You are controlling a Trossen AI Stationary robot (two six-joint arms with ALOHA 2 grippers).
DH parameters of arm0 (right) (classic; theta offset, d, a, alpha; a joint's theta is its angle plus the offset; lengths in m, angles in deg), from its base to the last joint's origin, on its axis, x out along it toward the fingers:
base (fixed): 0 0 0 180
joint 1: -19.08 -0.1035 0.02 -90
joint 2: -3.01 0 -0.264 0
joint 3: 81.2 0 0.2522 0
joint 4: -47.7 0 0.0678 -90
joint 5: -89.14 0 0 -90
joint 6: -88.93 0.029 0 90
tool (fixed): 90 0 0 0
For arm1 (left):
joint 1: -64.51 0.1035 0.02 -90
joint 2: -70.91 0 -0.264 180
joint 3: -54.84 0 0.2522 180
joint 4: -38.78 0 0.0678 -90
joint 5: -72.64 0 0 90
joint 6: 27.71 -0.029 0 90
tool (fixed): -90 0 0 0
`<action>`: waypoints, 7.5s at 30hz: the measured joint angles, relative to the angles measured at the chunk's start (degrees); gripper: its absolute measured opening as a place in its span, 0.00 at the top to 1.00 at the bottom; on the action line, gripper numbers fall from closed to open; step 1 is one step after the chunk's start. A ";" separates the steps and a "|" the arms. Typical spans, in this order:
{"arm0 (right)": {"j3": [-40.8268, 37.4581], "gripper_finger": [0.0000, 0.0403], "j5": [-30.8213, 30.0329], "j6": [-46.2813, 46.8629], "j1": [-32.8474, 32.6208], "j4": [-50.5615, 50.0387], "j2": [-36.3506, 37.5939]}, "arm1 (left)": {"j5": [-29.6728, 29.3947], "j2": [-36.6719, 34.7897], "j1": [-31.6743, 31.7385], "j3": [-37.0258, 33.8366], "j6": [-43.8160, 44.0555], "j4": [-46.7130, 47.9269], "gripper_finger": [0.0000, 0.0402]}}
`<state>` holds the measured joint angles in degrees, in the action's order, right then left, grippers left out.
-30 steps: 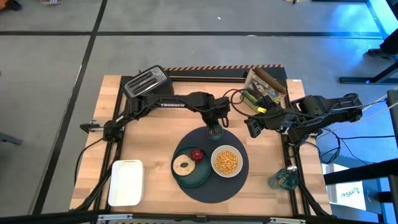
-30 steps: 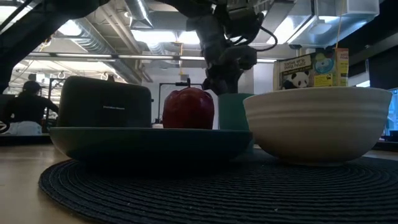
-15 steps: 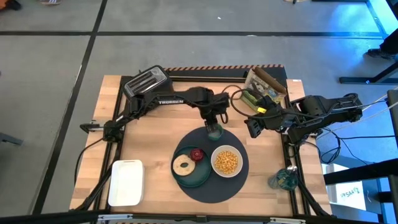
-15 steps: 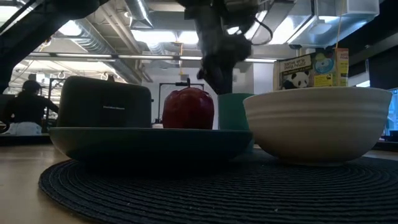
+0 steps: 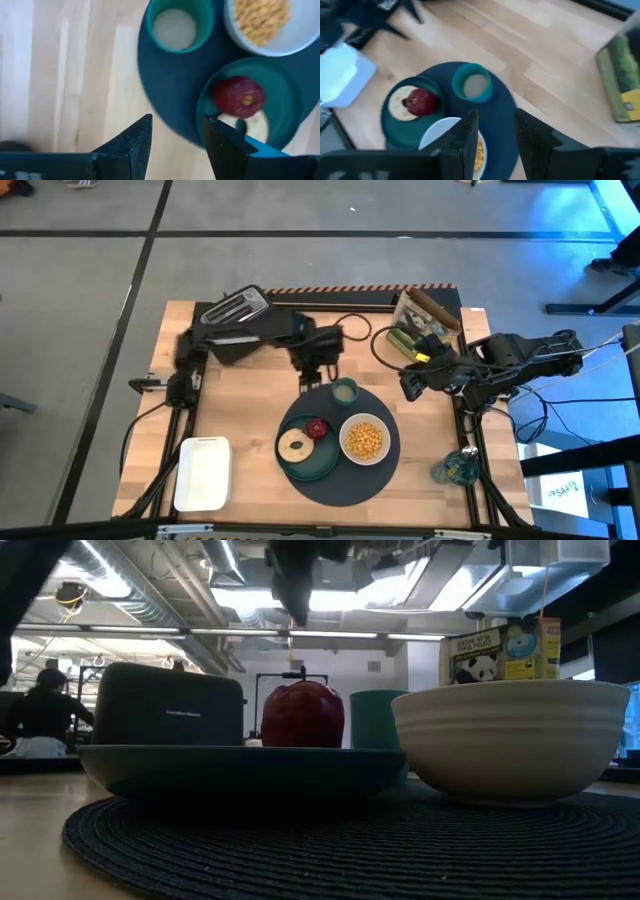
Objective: Arrange a breakfast setting
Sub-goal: Adjust the green plate, then adjust the white bowl
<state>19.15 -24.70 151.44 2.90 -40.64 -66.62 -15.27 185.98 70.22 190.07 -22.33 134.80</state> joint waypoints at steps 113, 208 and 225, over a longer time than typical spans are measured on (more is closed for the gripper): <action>0.00 0.71 -1.13 -11.91 3.08 -2.37 0.02 | 8.46 -20.06 -12.17 -62.18 42.55 -44.00 1.00; -52.24 0.80 22.94 -7.00 -0.98 46.73 1.88 | 2.08 -20.26 -5.94 -65.39 37.47 -49.89 1.00; -49.68 0.99 24.00 -5.46 -1.03 41.07 2.00 | 1.94 -20.26 -5.94 -65.39 37.45 -49.92 1.00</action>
<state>-30.54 -0.69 145.98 1.87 0.43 -64.61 -13.33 165.71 64.28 124.67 15.12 84.88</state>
